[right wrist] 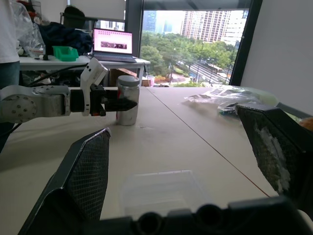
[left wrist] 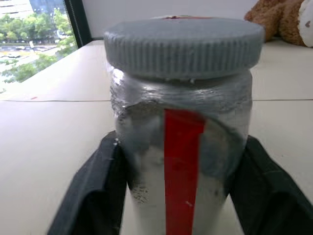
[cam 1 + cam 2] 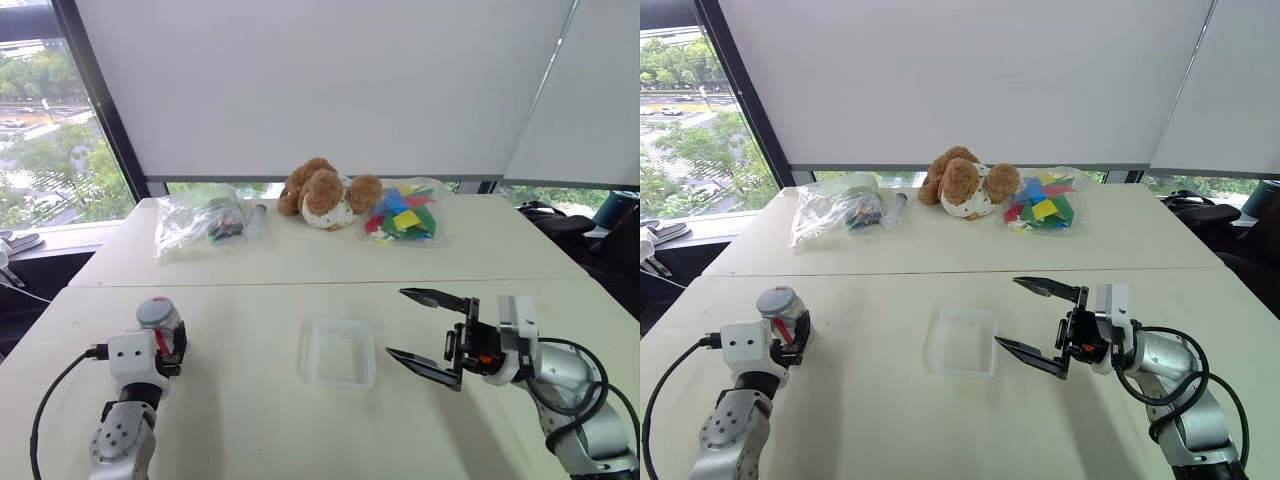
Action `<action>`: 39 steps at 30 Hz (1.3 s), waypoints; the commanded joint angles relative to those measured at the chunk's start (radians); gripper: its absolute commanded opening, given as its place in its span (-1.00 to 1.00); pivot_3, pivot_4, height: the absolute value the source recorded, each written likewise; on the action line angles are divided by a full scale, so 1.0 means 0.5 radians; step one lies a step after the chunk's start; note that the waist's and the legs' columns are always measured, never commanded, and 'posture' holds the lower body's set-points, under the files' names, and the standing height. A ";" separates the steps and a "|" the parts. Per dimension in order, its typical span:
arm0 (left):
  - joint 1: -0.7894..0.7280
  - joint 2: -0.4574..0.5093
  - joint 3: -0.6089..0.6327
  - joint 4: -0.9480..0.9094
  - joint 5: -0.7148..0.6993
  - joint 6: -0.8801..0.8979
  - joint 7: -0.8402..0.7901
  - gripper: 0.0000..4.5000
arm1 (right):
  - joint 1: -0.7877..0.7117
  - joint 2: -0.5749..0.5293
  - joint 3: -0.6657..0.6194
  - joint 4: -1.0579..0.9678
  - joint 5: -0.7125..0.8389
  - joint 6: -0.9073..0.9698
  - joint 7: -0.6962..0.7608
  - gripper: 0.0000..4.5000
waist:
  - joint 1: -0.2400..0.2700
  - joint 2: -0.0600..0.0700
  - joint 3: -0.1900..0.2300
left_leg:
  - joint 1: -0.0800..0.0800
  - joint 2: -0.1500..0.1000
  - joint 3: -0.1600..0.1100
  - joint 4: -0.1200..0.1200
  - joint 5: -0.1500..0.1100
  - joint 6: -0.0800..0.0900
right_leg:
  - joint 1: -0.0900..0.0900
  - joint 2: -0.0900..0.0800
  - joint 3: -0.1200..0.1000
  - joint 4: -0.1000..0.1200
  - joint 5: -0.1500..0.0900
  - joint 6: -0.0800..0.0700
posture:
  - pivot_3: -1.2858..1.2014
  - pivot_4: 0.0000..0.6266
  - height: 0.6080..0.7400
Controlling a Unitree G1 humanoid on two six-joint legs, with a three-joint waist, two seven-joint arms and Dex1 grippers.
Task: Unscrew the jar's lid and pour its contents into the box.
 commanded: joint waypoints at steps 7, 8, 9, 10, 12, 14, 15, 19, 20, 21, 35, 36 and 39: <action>-0.055 0.477 0.120 -0.227 -0.710 0.043 -0.841 -0.06 | 0.015 -0.090 -0.052 -0.151 0.184 0.251 -0.086 1.00 | -0.007 0.001 0.001 | 0.000 0.001 0.000 0.000 0.000 0.000 | -0.002 0.001 0.000 0.001 -0.001 -0.002 | 0.03 -0.52 1.00; -0.050 0.594 0.096 -0.265 -0.800 0.131 -0.992 -0.06 | -0.028 -0.110 -0.031 -0.209 0.229 0.378 -0.152 1.00 | -0.010 0.002 0.002 | 0.000 0.001 0.000 -0.001 0.000 0.000 | -0.003 0.000 0.000 0.001 -0.001 -0.003 | 0.03 -0.52 1.00; -0.065 0.721 0.058 -0.299 -0.856 0.214 -1.134 -0.06 | -0.104 -0.126 0.008 -0.271 0.273 0.530 -0.236 1.00 | -0.011 0.005 0.003 | -0.001 0.001 0.000 -0.001 0.000 0.000 | -0.004 0.000 0.001 0.002 -0.001 -0.003 | 0.03 -0.52 1.00; -0.087 0.822 0.023 -0.326 -0.905 0.285 -1.241 -0.06 | -0.180 -0.133 0.044 -0.322 0.318 0.672 -0.327 1.00 | -0.011 0.008 0.004 | -0.001 0.001 0.000 -0.001 0.000 0.000 | -0.005 -0.001 0.001 0.002 -0.001 -0.003 | 0.03 -0.52 1.00; -0.170 0.969 -0.069 -0.361 -0.993 0.448 -1.394 -0.06 | -0.368 -0.139 0.140 -0.395 0.336 0.967 -0.522 1.00 | -0.010 0.012 0.005 | -0.001 0.001 0.001 -0.001 0.000 0.000 | -0.005 -0.001 0.002 0.002 -0.001 -0.004 | 0.03 -0.52 1.00; -0.300 1.022 -0.204 -0.377 -1.016 0.553 -1.481 -0.06 | -0.582 -0.068 0.261 -0.405 0.359 1.165 -0.618 1.00 | -0.005 0.013 0.004 | -0.001 0.001 0.000 -0.001 0.000 0.000 | -0.006 -0.001 0.002 0.002 -0.001 -0.004 | 0.03 -0.52 1.00; -0.370 1.019 -0.265 -0.375 -1.015 0.591 -1.502 -0.06 | -0.678 -0.031 0.315 -0.387 0.357 1.232 -0.646 1.00 | -0.003 0.013 0.005 | -0.001 0.001 0.000 -0.002 0.000 0.000 | -0.005 -0.001 0.002 0.002 -0.001 -0.005 | 0.03 -0.52 1.00; -0.526 0.965 -0.401 -0.372 -1.006 0.665 -1.542 -0.06 | -0.931 0.083 0.464 -0.320 0.300 1.399 -0.709 1.00 | -0.007 0.011 0.005 | -0.006 0.000 -0.001 -0.003 0.000 0.000 | -0.008 -0.001 0.001 0.001 0.000 -0.003 | 0.03 -0.52 1.00; -0.549 0.949 -0.429 -0.376 -1.004 0.678 -1.549 -0.06 | -0.977 0.110 0.495 -0.306 0.285 1.426 -0.717 1.00 | -0.009 0.011 0.005 | -0.007 -0.001 -0.001 -0.003 0.000 -0.001 | -0.009 -0.001 0.001 0.001 0.000 -0.003 | 0.03 -0.52 1.00; -0.569 0.927 -0.460 -0.377 -0.983 0.671 -1.548 -0.06 | -1.027 0.137 0.536 -0.285 0.260 1.461 -0.735 1.00 | -0.010 0.011 0.005 | -0.008 -0.001 0.000 -0.003 0.000 -0.001 | -0.011 -0.001 0.001 0.001 0.000 -0.003 | 0.03 -0.52 1.00; -0.530 0.778 -0.615 -0.416 -0.855 0.597 -1.579 -0.06 | -1.337 0.404 0.737 -0.092 0.049 1.618 -0.716 1.00 | -0.031 0.011 0.006 | -0.007 0.000 -0.003 -0.003 0.000 -0.001 | -0.013 0.003 0.002 0.005 0.001 -0.001 | 0.03 -0.52 1.00; -0.530 0.771 -0.618 -0.416 -0.847 0.590 -1.580 -0.06 | -1.345 0.411 0.733 -0.094 0.054 1.634 -0.714 1.00 | -0.035 0.011 0.006 | -0.007 0.000 -0.003 -0.003 0.000 -0.001 | -0.013 0.004 0.002 0.005 0.001 -0.001 | 0.03 -0.52 1.00; -0.526 0.752 -0.624 -0.422 -0.831 0.579 -1.580 -0.06 | -1.362 0.431 0.716 -0.106 0.088 1.696 -0.704 0.89 | -0.049 0.011 0.006 | -0.007 0.000 -0.004 -0.003 0.000 -0.001 | -0.012 0.004 0.002 0.005 0.001 -0.001 | 0.03 -0.52 1.00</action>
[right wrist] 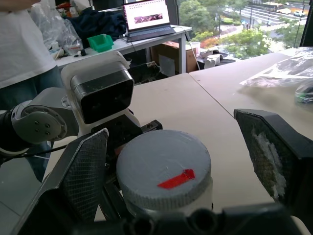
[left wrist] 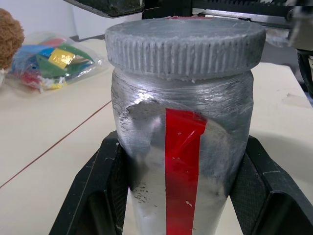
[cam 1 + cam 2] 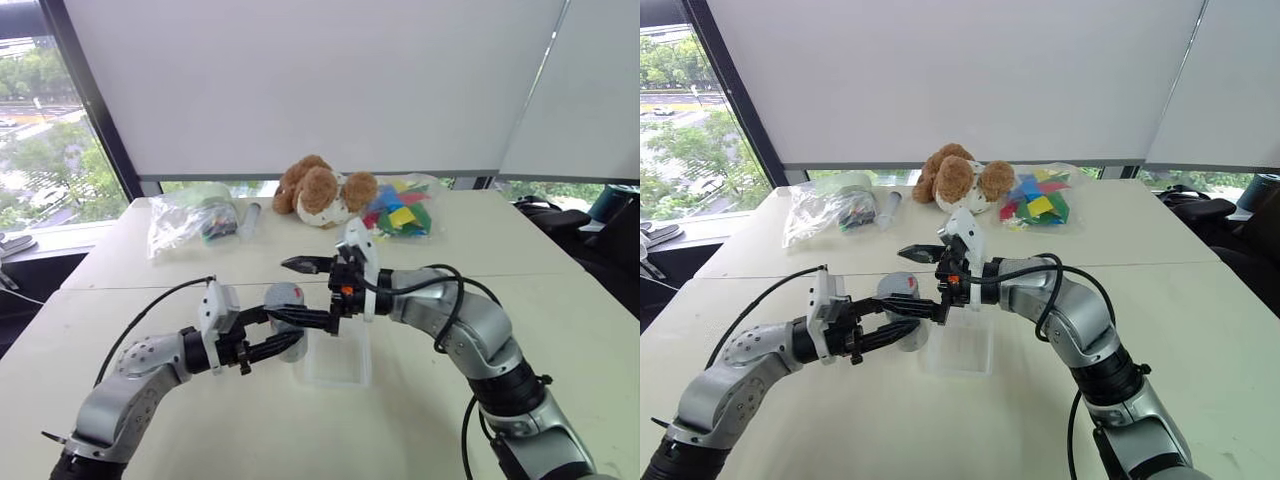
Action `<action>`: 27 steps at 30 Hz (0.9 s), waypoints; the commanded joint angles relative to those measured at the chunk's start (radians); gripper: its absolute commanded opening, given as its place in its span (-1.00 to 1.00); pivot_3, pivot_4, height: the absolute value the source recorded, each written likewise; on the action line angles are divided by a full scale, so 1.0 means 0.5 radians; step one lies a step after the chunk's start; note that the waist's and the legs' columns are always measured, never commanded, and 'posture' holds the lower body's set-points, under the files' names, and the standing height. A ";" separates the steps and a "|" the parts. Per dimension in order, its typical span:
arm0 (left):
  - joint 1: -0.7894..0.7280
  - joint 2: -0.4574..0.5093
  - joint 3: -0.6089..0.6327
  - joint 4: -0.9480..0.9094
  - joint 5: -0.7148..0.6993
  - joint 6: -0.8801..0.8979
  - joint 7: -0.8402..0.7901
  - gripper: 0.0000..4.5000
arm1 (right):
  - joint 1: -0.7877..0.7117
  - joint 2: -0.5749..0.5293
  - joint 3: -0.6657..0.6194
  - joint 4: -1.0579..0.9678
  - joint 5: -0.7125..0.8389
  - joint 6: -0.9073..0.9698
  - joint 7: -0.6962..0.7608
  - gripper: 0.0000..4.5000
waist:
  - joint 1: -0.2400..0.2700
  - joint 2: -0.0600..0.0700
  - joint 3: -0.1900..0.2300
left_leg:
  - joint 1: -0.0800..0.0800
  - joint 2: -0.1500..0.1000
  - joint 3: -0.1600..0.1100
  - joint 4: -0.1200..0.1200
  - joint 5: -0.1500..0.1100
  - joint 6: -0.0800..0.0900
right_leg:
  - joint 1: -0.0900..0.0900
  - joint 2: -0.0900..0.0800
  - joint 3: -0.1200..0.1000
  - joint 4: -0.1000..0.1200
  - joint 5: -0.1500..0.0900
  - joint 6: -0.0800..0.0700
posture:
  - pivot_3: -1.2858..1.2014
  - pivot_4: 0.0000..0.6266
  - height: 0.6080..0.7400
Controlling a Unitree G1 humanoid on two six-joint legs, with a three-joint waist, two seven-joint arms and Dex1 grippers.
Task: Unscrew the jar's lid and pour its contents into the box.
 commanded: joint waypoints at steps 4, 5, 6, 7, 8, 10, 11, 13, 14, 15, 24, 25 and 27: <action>-0.001 -0.034 -0.004 -0.085 0.037 -0.068 -0.011 -0.06 | -0.074 0.037 -0.055 -0.043 0.046 0.077 0.046 0.27 | -0.009 0.000 0.000 | 0.000 0.000 0.000 -0.001 0.000 0.000 | -0.001 0.000 0.000 0.000 0.003 0.005 | 0.03 -0.52 1.00; -0.002 -0.039 -0.005 -0.087 0.042 -0.069 -0.010 -0.06 | -0.077 0.032 -0.056 -0.039 0.049 0.094 0.059 0.04 | -0.009 0.000 0.000 | 0.000 0.000 0.000 -0.001 0.000 0.000 | -0.001 0.001 0.000 0.001 0.003 0.005 | 0.03 -0.52 1.00; -0.005 -0.043 -0.006 -0.088 0.044 -0.070 -0.009 -0.06 | -0.079 0.026 -0.054 -0.031 0.040 0.091 0.076 0.01 | -0.009 0.000 0.000 | 0.000 0.000 0.000 -0.001 0.000 0.000 | -0.001 0.001 0.000 0.001 0.003 0.005 | 0.03 -0.52 1.00; -0.008 -0.046 -0.006 -0.088 0.045 -0.071 -0.009 -0.06 | -0.080 0.022 -0.053 -0.024 0.035 0.092 0.089 0.01 | -0.010 0.000 0.000 | 0.000 0.000 0.000 -0.001 0.000 0.000 | -0.001 0.001 0.000 0.001 0.003 0.005 | 0.03 -0.52 1.00; -0.012 -0.049 -0.007 -0.089 0.046 -0.072 -0.010 -0.06 | -0.082 0.016 -0.055 -0.017 0.036 0.096 0.107 0.01 | -0.010 0.000 0.000 | 0.000 0.000 0.000 -0.001 0.000 0.000 | -0.001 0.001 0.000 0.001 0.003 0.005 | 0.03 -0.52 1.00; -0.019 -0.054 -0.006 -0.090 0.044 -0.073 -0.015 -0.06 | -0.091 0.007 -0.065 0.000 0.043 0.088 0.155 0.01 | -0.010 0.000 0.000 | 0.000 0.000 0.000 -0.001 0.000 0.000 | -0.001 0.001 0.000 0.001 0.003 0.005 | 0.03 -0.52 1.00; -0.025 -0.053 -0.002 -0.091 0.033 -0.075 -0.031 -0.06 | -0.103 -0.007 -0.074 0.018 0.053 0.060 0.219 0.01 | -0.010 0.000 0.000 | 0.000 0.000 0.000 -0.001 0.000 0.000 | -0.001 0.001 0.000 0.001 0.003 0.005 | 0.03 -0.52 1.00; -0.039 -0.049 0.001 -0.089 0.012 -0.080 -0.075 -0.06 | -0.130 -0.058 -0.075 0.061 0.068 -0.019 0.405 0.01 | -0.010 0.000 0.000 | 0.000 0.000 0.000 -0.001 0.000 0.000 | -0.001 0.001 0.000 0.001 0.003 0.005 | 0.03 -0.52 1.00; -0.043 -0.048 0.003 -0.088 0.005 -0.081 -0.092 -0.06 | -0.138 -0.078 -0.071 0.076 0.069 -0.049 0.477 0.01 | -0.009 0.000 0.000 | 0.000 0.000 0.000 -0.001 0.000 0.000 | -0.001 0.001 0.000 0.001 0.003 0.005 | 0.03 -0.52 1.00; -0.057 -0.037 -0.002 -0.090 -0.019 -0.078 -0.145 -0.06 | -0.155 -0.123 -0.074 0.107 0.110 -0.093 0.665 0.01 | -0.009 0.000 0.000 | 0.000 0.000 0.000 -0.001 0.000 0.000 | 0.000 0.001 0.000 0.000 0.003 0.005 | 0.03 -0.52 1.00; -0.158 0.078 -0.090 -0.137 -0.109 -0.063 -0.566 -0.06 | -0.388 -0.220 -0.004 0.434 0.051 -0.398 1.424 0.01 | -0.022 0.001 0.002 | 0.002 0.003 0.000 -0.002 0.000 0.000 | 0.000 0.005 0.000 0.000 0.003 0.006 | 0.03 -0.52 1.00; -0.161 0.077 -0.093 -0.141 -0.110 -0.065 -0.577 -0.06 | -0.398 -0.214 -0.005 0.452 0.040 -0.409 1.431 0.01 | -0.019 0.001 0.002 | 0.002 0.003 0.000 -0.002 0.000 0.000 | 0.000 0.005 0.000 0.001 0.003 0.006 | 0.03 -0.52 1.00; -0.160 0.069 -0.092 -0.147 -0.108 -0.069 -0.576 -0.06 | -0.403 -0.204 -0.022 0.461 0.039 -0.407 1.423 0.23 | -0.015 0.001 0.002 | 0.002 0.003 -0.001 -0.002 0.000 0.000 | 0.000 0.005 0.000 0.001 0.003 0.006 | 0.03 -0.52 1.00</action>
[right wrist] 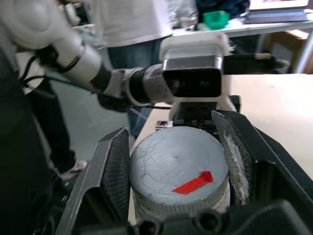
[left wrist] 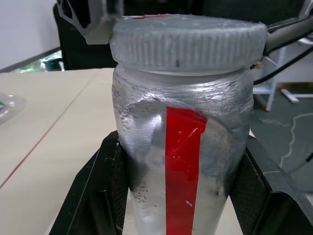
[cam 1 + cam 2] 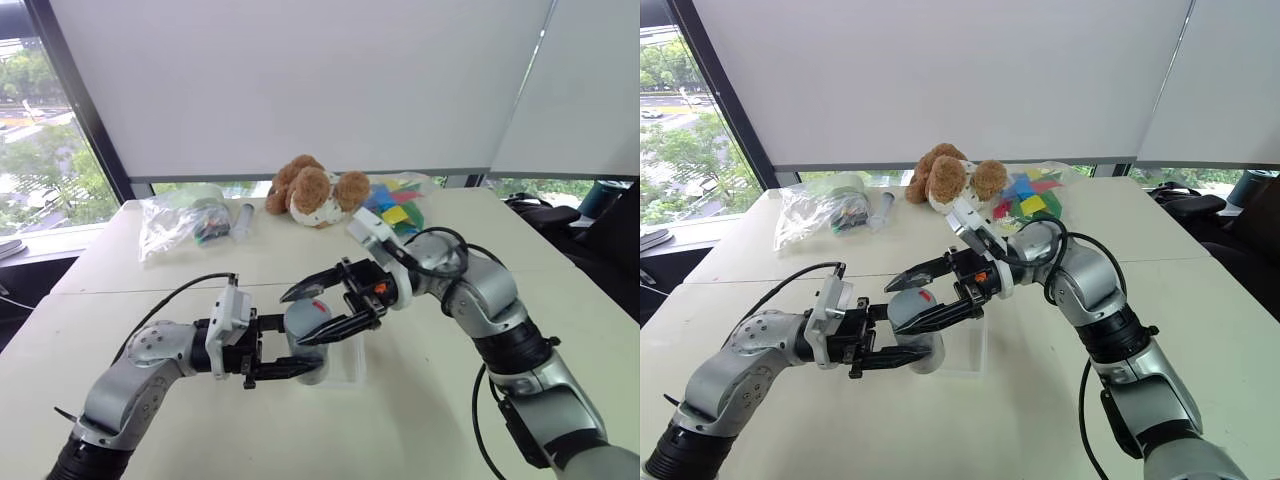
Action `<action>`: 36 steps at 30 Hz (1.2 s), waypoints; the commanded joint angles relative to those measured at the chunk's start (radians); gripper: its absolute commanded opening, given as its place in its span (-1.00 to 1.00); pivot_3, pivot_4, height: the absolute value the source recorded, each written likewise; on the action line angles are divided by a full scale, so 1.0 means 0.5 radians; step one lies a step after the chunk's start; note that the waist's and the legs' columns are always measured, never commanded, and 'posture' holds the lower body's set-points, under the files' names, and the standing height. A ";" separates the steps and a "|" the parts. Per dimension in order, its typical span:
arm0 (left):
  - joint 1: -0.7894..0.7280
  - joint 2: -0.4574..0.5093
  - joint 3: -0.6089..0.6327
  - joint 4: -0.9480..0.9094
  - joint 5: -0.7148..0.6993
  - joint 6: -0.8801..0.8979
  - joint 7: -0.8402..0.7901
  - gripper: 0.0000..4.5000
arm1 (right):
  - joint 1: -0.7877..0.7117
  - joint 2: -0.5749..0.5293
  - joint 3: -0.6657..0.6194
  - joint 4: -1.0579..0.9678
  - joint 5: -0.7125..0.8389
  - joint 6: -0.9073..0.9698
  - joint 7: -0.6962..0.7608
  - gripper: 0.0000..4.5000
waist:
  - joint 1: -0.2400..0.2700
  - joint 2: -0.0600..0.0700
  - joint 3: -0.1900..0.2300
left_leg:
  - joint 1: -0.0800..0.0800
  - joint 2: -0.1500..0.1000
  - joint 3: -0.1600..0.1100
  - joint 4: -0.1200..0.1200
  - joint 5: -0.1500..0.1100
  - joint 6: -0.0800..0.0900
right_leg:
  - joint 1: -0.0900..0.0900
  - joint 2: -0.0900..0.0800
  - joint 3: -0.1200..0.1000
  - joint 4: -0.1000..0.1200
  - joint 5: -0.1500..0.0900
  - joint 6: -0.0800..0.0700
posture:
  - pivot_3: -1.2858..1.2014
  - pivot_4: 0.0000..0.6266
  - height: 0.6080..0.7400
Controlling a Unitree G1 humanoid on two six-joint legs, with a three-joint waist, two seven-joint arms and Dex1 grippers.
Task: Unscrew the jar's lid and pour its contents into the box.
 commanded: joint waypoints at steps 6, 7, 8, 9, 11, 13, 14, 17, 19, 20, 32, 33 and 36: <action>0.032 -0.015 0.073 -0.032 -0.033 -0.035 0.017 -0.06 | -0.013 0.004 -0.290 -0.080 0.087 0.028 -0.205 0.98 | 0.009 0.000 0.000 | -0.001 -0.001 0.000 0.001 0.000 -0.001 | 0.000 -0.001 0.000 0.000 0.000 0.000 | 0.03 -0.52 1.00; 0.043 -0.023 0.089 -0.011 -0.027 -0.035 0.046 -0.06 | 0.011 -0.021 -0.336 -0.105 0.113 0.087 -0.265 0.98 | 0.009 0.000 0.000 | -0.001 -0.001 -0.001 0.000 0.000 -0.001 | 0.000 -0.002 0.000 0.000 0.000 0.000 | 0.03 -0.52 1.00; 0.053 -0.031 0.101 0.008 -0.020 -0.033 0.073 -0.06 | 0.036 -0.036 -0.372 -0.131 0.127 0.134 -0.329 0.98 | 0.010 0.000 0.000 | -0.001 -0.001 -0.001 0.000 0.000 -0.001 | -0.001 -0.002 0.001 0.000 0.000 0.000 | 0.03 -0.52 1.00; 0.059 -0.037 0.108 0.031 -0.001 -0.047 0.088 -0.06 | 0.069 -0.059 -0.399 -0.173 0.160 0.198 -0.369 0.98 | 0.011 0.000 0.000 | -0.001 -0.001 -0.001 0.000 0.000 -0.001 | -0.001 -0.002 0.001 0.000 0.000 0.000 | 0.03 -0.52 1.00; 0.059 -0.047 0.110 0.064 0.028 -0.061 0.120 -0.06 | 0.117 -0.080 -0.430 -0.242 0.201 0.283 -0.431 0.98 | 0.012 0.000 0.000 | -0.001 -0.001 -0.002 0.000 -0.001 -0.002 | -0.001 -0.003 0.001 0.000 0.000 0.000 | 0.03 -0.52 1.00; 0.049 -0.057 0.104 0.089 0.042 -0.074 0.145 -0.06 | 0.156 -0.074 -0.442 -0.304 0.219 0.336 -0.522 0.98 | 0.011 0.000 0.000 | -0.002 -0.001 -0.002 0.000 -0.001 -0.002 | -0.001 -0.003 0.001 -0.001 0.000 -0.001 | 0.03 -0.52 1.00; 0.038 -0.066 0.097 0.105 0.056 -0.085 0.161 -0.06 | 0.180 -0.070 -0.438 -0.347 0.228 0.362 -0.558 0.98 | 0.008 0.000 0.000 | -0.002 -0.001 -0.001 0.000 -0.001 -0.002 | -0.002 -0.003 0.001 -0.001 0.000 -0.001 | 0.03 -0.52 1.00; -0.012 -0.104 0.065 0.145 0.092 -0.094 0.203 -0.06 | 0.243 -0.013 -0.378 -0.450 0.155 0.376 -0.743 0.98 | 0.007 0.001 0.000 | -0.003 -0.001 -0.002 0.000 -0.001 -0.002 | -0.003 -0.003 0.001 0.000 0.000 0.000 | 0.03 -0.52 1.00; -0.036 -0.128 0.044 0.152 0.105 -0.092 0.214 -0.06 | 0.249 0.040 -0.311 -0.462 0.082 0.380 -0.862 0.98 | 0.006 0.001 0.000 | -0.003 -0.001 -0.001 0.000 -0.001 -0.002 | -0.003 -0.003 0.001 0.000 0.000 0.000 | 0.03 -0.52 1.00; -0.042 -0.136 0.038 0.153 0.107 -0.092 0.215 -0.06 | 0.249 0.058 -0.292 -0.462 0.061 0.380 -0.897 0.98 | 0.006 0.001 0.000 | -0.003 -0.001 -0.001 0.000 -0.001 -0.002 | -0.004 -0.003 0.001 0.000 0.000 0.000 | 0.03 -0.52 1.00; -0.072 -0.170 0.021 0.147 0.130 -0.067 0.224 -0.06 | 0.161 0.170 -0.152 -0.349 -0.104 0.347 -1.001 0.98 | 0.007 0.001 0.000 | -0.008 -0.002 -0.001 0.001 0.000 -0.002 | -0.007 -0.002 0.000 0.000 0.000 0.000 | 0.03 -0.52 1.00; -0.070 -0.170 0.021 0.144 0.129 -0.065 0.225 -0.06 | 0.161 0.175 -0.150 -0.342 -0.110 0.343 -1.000 0.98 | 0.007 0.001 0.000 | -0.008 -0.002 -0.001 0.001 0.000 -0.002 | -0.007 -0.002 0.000 0.000 0.000 0.000 | 0.03 -0.52 1.00; -0.064 -0.168 0.023 0.133 0.125 -0.059 0.227 -0.06 | 0.168 0.173 -0.143 -0.321 -0.120 0.331 -0.978 0.98 | 0.007 0.001 0.000 | -0.008 -0.002 -0.001 0.001 0.000 -0.002 | -0.007 -0.002 0.000 0.000 0.000 0.000 | 0.03 -0.52 1.00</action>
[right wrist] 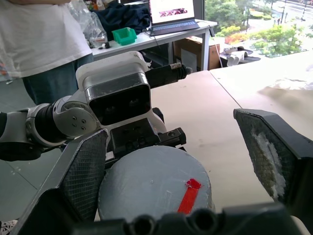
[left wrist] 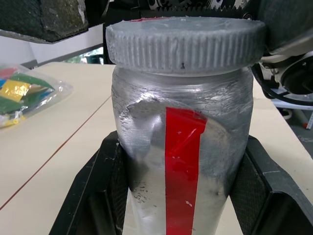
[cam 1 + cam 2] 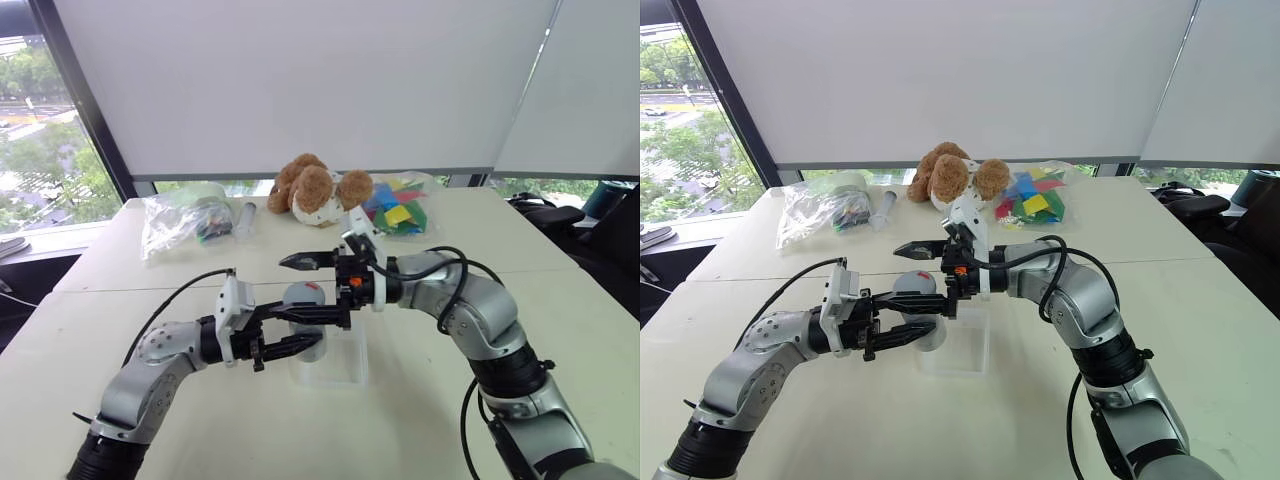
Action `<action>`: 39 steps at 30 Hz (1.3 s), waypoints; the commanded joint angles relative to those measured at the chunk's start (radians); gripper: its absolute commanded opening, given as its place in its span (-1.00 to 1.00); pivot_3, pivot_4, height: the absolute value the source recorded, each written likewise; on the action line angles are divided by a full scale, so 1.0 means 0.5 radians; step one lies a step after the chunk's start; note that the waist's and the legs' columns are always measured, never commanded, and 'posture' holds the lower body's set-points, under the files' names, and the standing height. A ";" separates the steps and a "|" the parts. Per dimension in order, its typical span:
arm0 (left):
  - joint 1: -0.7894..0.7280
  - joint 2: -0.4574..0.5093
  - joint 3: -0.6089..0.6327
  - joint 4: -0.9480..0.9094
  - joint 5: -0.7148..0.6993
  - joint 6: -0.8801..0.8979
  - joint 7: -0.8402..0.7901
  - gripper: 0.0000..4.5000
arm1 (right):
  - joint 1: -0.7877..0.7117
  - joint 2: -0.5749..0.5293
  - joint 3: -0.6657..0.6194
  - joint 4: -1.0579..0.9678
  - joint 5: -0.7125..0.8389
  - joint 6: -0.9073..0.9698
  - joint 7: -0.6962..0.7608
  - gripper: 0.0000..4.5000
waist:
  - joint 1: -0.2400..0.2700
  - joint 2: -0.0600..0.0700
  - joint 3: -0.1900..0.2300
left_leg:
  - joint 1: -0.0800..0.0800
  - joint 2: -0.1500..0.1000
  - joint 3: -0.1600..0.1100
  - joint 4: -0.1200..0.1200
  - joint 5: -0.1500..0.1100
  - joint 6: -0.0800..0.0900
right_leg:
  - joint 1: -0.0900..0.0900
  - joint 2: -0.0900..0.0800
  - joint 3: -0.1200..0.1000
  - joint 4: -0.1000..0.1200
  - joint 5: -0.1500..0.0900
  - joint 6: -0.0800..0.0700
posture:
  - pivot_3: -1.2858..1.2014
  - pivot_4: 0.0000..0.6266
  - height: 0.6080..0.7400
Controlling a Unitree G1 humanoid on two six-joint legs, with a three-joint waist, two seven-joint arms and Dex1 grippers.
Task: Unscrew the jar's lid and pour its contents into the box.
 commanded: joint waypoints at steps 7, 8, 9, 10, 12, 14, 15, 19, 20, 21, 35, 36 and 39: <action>-0.015 0.013 0.008 -0.072 -0.019 -0.014 -0.012 -0.06 | -0.015 -0.068 -0.068 0.052 -0.012 -0.089 0.101 0.98 | 0.000 0.000 0.000 | 0.000 0.000 0.000 0.000 0.000 0.000 | 0.000 0.000 0.000 0.000 0.000 0.000 | 0.03 -0.52 1.00; -0.014 0.014 0.009 -0.074 -0.019 -0.014 -0.012 -0.06 | -0.006 -0.082 -0.086 0.055 -0.002 -0.088 0.115 0.98 | 0.000 0.000 0.000 | 0.000 0.000 0.000 0.000 0.000 0.000 | 0.000 0.000 0.000 0.000 0.000 0.000 | 0.03 -0.52 1.00; -0.014 0.015 0.009 -0.075 -0.019 -0.014 -0.012 -0.06 | 0.001 -0.091 -0.102 0.057 0.010 -0.082 0.121 0.98 | 0.000 0.000 0.000 | 0.000 0.000 0.000 0.000 0.000 0.000 | 0.000 0.000 0.000 0.000 0.000 0.000 | 0.03 -0.52 1.00; -0.012 0.016 0.010 -0.076 -0.019 -0.014 -0.012 -0.06 | 0.011 -0.096 -0.119 0.058 0.024 -0.074 0.119 0.98 | 0.000 0.000 0.000 | 0.000 0.000 0.000 0.000 0.000 0.000 | 0.000 0.000 0.000 0.000 0.000 0.000 | 0.03 -0.52 1.00; -0.009 0.019 0.011 -0.077 -0.018 -0.016 -0.014 -0.06 | 0.037 -0.099 -0.149 0.060 0.047 -0.072 0.106 0.98 | 0.000 0.000 0.000 | 0.000 0.000 0.000 0.000 0.000 0.000 | 0.000 0.000 0.000 0.000 0.000 0.000 | 0.03 -0.52 1.00; -0.007 0.023 0.012 -0.073 -0.014 -0.019 -0.016 -0.06 | 0.075 -0.114 -0.170 0.061 0.057 -0.077 0.109 0.98 | 0.000 0.000 0.000 | 0.000 0.000 0.000 0.000 0.000 0.000 | 0.000 0.000 0.000 0.000 0.000 0.000 | 0.03 -0.52 1.00; -0.007 0.024 0.012 -0.072 -0.013 -0.020 -0.017 -0.06 | 0.092 -0.123 -0.175 0.061 0.056 -0.084 0.113 0.98 | 0.000 0.000 0.000 | -0.001 0.000 0.000 0.000 0.000 0.000 | 0.000 0.000 0.000 0.000 0.000 0.000 | 0.03 -0.52 1.00; -0.002 0.029 0.018 -0.073 -0.009 -0.021 -0.020 -0.06 | 0.147 -0.163 -0.196 0.067 0.061 -0.107 0.138 0.98 | 0.000 0.000 0.000 | -0.001 0.000 0.000 0.000 0.000 0.000 | 0.000 0.000 0.000 0.000 0.000 0.000 | 0.03 -0.52 1.00; -0.001 0.031 0.020 -0.073 -0.009 -0.021 -0.021 -0.06 | 0.158 -0.173 -0.205 0.068 0.065 -0.110 0.149 0.98 | 0.000 0.000 0.000 | -0.001 0.000 0.000 0.000 0.000 0.000 | 0.000 0.000 0.000 0.000 0.000 0.000 | 0.03 -0.52 1.00; 0.000 0.032 0.022 -0.072 -0.009 -0.021 -0.022 -0.06 | 0.167 -0.182 -0.214 0.068 0.070 -0.111 0.159 0.98 | 0.001 0.000 0.000 | -0.001 0.000 0.000 0.000 0.000 0.000 | 0.000 0.000 0.000 0.000 0.000 0.000 | 0.03 -0.52 1.00; 0.011 0.037 0.033 -0.064 -0.002 -0.032 -0.019 -0.06 | 0.227 -0.275 -0.334 -0.103 0.340 -0.007 0.278 0.98 | -0.002 0.000 0.000 | -0.001 0.001 0.000 0.001 0.000 0.000 | 0.000 0.000 0.000 0.000 0.000 0.000 | 0.03 -0.52 1.00; 0.009 0.033 0.030 -0.063 -0.001 -0.032 -0.018 -0.06 | 0.202 -0.249 -0.317 -0.124 0.345 0.003 0.252 0.98 | -0.001 0.000 0.000 | -0.001 0.001 0.000 0.001 0.000 0.000 | -0.001 0.000 0.000 0.000 0.000 0.000 | 0.03 -0.52 1.00; 0.007 0.027 0.023 -0.064 0.000 -0.032 -0.017 -0.06 | 0.154 -0.193 -0.268 -0.154 0.336 0.018 0.195 0.98 | 0.000 0.000 0.000 | -0.002 0.001 0.000 0.001 0.000 0.000 | -0.001 0.000 0.000 0.000 0.000 0.000 | 0.03 -0.52 1.00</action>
